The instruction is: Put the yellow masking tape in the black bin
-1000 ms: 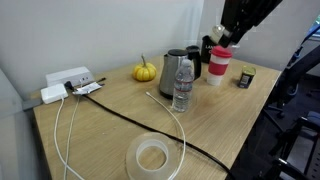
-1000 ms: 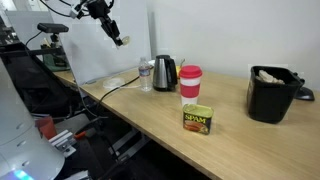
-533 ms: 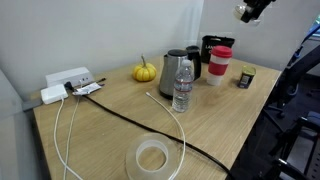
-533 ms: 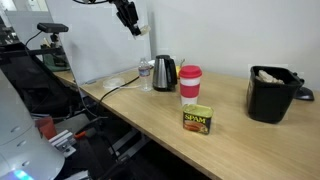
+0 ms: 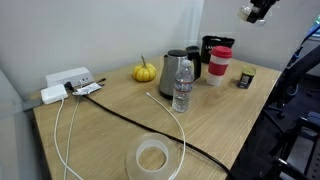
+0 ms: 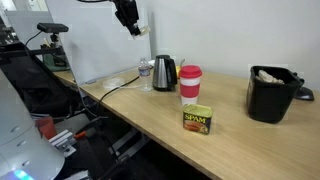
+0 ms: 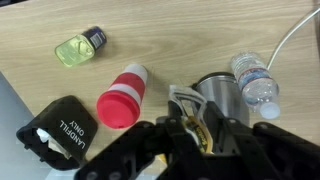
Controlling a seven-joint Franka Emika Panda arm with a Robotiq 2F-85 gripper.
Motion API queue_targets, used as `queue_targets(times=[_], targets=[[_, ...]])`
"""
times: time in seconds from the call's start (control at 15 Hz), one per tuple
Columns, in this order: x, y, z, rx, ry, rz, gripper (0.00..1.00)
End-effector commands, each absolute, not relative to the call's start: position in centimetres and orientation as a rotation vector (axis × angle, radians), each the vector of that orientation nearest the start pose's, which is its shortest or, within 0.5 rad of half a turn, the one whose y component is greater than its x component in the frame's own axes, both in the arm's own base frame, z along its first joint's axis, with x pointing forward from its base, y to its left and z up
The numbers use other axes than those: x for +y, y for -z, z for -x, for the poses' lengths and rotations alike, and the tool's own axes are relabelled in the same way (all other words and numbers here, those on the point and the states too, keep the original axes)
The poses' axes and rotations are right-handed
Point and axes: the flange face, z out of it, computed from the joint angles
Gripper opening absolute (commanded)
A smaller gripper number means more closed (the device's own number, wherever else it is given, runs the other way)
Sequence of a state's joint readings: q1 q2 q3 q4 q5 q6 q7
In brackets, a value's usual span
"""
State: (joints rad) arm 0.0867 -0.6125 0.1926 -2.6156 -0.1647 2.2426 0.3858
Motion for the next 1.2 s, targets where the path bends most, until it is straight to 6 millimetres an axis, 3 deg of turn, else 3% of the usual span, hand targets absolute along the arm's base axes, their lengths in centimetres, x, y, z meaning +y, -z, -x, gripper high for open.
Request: queue_targets(times=[0.0,0.07,0.93,1.0,1.13], targets=[[10.2,-46.7,-36.8,0.065,0.481,3.273,0.31],[10.2,-46.7,-36.8,0.065,0.480,3.273,0.08],[12.5,-46.2,-36.3,0.874,0.489,3.069,0.08],[12.6,-46.2,-36.2,0.780,0.494,3.090,0.31],[12.7,-46.2,-36.2,0.830,0.497,3.074,0.31]])
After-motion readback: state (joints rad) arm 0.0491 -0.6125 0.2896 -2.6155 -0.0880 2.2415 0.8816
